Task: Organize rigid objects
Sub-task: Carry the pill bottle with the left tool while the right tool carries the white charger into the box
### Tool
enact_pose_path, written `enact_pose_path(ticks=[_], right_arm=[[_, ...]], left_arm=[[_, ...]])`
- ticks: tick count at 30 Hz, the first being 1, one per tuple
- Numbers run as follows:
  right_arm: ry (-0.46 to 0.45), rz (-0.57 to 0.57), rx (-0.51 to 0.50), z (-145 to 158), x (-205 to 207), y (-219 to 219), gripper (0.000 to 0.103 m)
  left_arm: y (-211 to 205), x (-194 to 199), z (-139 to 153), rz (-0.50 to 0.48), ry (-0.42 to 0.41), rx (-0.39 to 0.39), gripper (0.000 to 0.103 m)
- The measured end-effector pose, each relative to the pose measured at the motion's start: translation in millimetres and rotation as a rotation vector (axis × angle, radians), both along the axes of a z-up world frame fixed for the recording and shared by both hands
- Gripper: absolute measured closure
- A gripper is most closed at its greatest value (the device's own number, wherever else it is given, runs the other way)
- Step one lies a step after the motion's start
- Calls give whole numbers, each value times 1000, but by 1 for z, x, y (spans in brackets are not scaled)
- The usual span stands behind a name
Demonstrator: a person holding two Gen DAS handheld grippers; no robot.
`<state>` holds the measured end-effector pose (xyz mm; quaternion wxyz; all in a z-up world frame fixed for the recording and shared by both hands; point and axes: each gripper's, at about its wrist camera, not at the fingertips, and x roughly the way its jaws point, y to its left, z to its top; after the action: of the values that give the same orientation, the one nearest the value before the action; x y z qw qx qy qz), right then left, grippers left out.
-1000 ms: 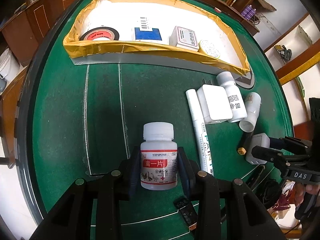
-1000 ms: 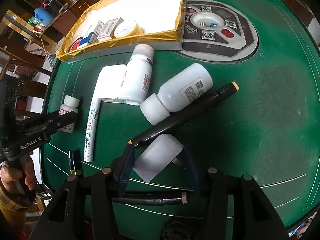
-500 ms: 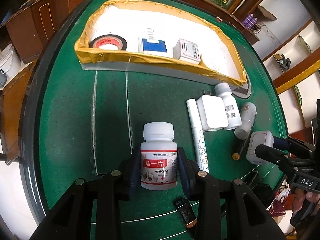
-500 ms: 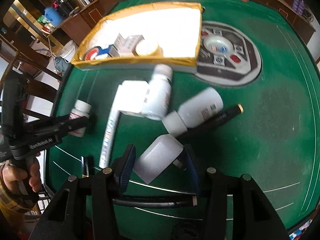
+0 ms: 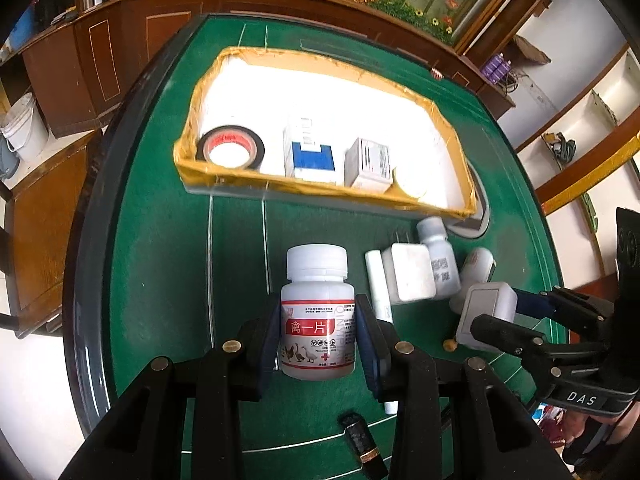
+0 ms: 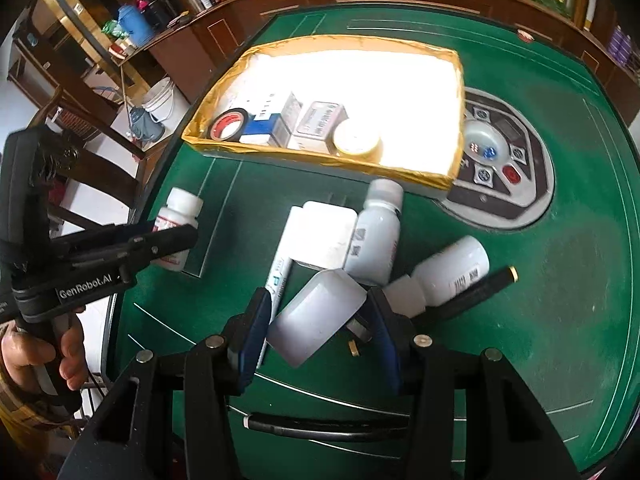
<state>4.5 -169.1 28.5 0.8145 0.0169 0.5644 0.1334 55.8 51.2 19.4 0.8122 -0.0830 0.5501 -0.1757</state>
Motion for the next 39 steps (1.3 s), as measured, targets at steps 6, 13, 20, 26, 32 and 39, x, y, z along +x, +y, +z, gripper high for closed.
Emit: enact_pose_path(ticks=[6, 13, 20, 26, 32, 39], right_arm=[[-17, 14, -11, 9, 11, -1, 55], [-56, -2, -21, 23, 31, -19, 55], [-82, -25, -16, 33, 56, -39, 55], [-85, -11, -19, 32, 71, -41, 55], [-86, 14, -7, 27, 82, -38, 55], [-92, 25, 10, 24, 109, -40, 55]], left_arm=[[-3, 8, 3, 27, 1, -20, 66], [-3, 19, 8, 42, -1, -22, 66], [-9, 39, 13, 57, -6, -29, 66], [-12, 58, 18, 65, -18, -27, 66], [-7, 89, 19, 100, -7, -11, 66], [-7, 125, 14, 137, 11, -9, 66]])
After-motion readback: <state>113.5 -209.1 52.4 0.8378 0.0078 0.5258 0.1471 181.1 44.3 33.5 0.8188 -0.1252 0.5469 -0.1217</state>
